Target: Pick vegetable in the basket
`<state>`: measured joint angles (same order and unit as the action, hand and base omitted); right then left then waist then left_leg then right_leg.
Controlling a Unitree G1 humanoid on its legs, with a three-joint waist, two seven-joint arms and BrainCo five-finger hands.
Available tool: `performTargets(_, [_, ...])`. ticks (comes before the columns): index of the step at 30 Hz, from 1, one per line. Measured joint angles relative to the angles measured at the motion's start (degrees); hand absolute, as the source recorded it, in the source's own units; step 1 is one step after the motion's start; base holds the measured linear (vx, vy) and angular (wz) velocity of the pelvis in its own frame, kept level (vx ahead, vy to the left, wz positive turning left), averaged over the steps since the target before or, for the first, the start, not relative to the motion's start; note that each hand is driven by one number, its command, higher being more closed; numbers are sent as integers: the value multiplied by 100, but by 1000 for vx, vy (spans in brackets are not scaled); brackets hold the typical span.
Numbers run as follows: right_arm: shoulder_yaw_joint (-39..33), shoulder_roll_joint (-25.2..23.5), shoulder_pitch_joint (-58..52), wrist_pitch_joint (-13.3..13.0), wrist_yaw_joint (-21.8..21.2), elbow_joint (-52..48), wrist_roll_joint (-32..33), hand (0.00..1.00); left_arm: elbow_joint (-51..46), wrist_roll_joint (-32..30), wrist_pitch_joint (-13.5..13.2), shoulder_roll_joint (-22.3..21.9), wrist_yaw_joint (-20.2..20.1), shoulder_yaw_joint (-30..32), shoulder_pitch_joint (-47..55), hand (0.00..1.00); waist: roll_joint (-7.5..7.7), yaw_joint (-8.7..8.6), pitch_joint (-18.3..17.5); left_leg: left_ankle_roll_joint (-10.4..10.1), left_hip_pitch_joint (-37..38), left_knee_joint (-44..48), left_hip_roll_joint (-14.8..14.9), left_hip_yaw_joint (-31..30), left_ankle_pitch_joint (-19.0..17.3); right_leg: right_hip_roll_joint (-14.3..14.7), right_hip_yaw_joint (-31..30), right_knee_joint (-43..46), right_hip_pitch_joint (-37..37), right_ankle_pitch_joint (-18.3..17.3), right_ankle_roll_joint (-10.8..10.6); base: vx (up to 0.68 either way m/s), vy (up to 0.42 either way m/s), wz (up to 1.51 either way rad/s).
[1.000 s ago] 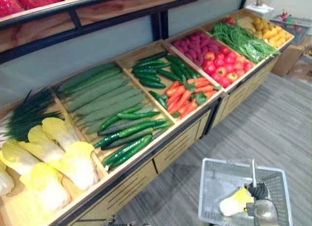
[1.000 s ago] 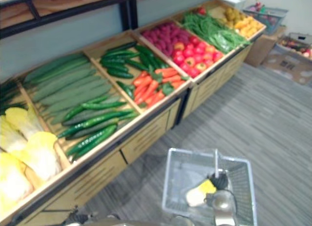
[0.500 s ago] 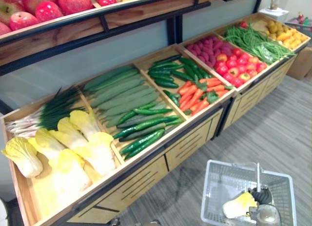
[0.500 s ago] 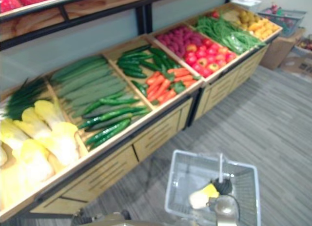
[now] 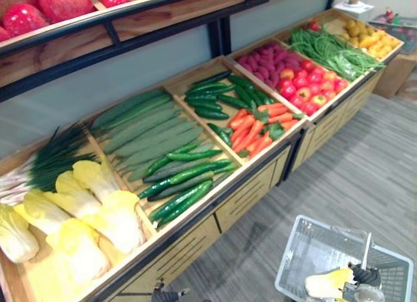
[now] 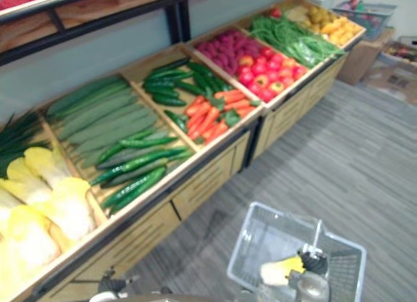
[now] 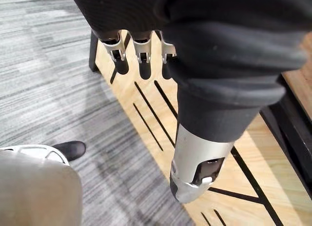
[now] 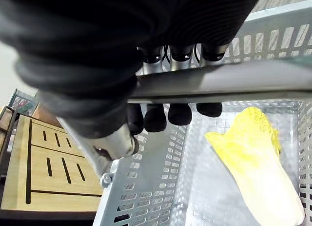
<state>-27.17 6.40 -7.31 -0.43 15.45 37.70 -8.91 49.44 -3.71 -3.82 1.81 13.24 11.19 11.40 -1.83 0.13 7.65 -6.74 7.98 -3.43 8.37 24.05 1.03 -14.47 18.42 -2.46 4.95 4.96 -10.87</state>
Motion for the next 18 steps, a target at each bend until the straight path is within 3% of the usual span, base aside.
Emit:
performTargets(6, [5, -3, -3, -80, 37, 2, 24, 100, 29, -214, -4, 60, 23, -105, -5, 0, 23, -4, -3, -5, 56, -47, 7, 348, -1, 13, -329, 213, -367, -40, 46, -84, -14, -31])
performTargets(12, [65, -9, -3, -91, 45, -2, 1, 100, 95, -214, 7, 78, 33, -277, -30, 0, 29, -150, 15, -160, 50, 101, 131, 504, -75, 9, -523, 1038, -826, -488, 161, -41, -43, -15])
performTargets(15, [214, -6, -25, -91, 41, -28, -20, 100, 111, -214, 7, 76, 32, -245, -37, 0, -29, -157, 25, -426, -213, 828, 457, 530, -595, 39, -548, 1564, -1072, -828, 232, 18, -153, -21])
performTargets(16, [361, 55, -43, -105, 28, -46, -47, 100, 219, -214, 8, 63, 32, -223, 7, 0, -184, -157, -19, -616, -286, 1105, 656, 534, -764, 99, -479, 1972, -1214, -951, 412, 45, -188, -27])
performTargets(18, [618, 166, -111, -106, 13, -131, -194, 100, 329, -215, 27, 67, 35, -173, 54, 0, -168, -161, 5, -834, -247, 1389, 925, 670, -868, 159, -224, 2485, -1373, -1401, 520, 100, -264, -34])
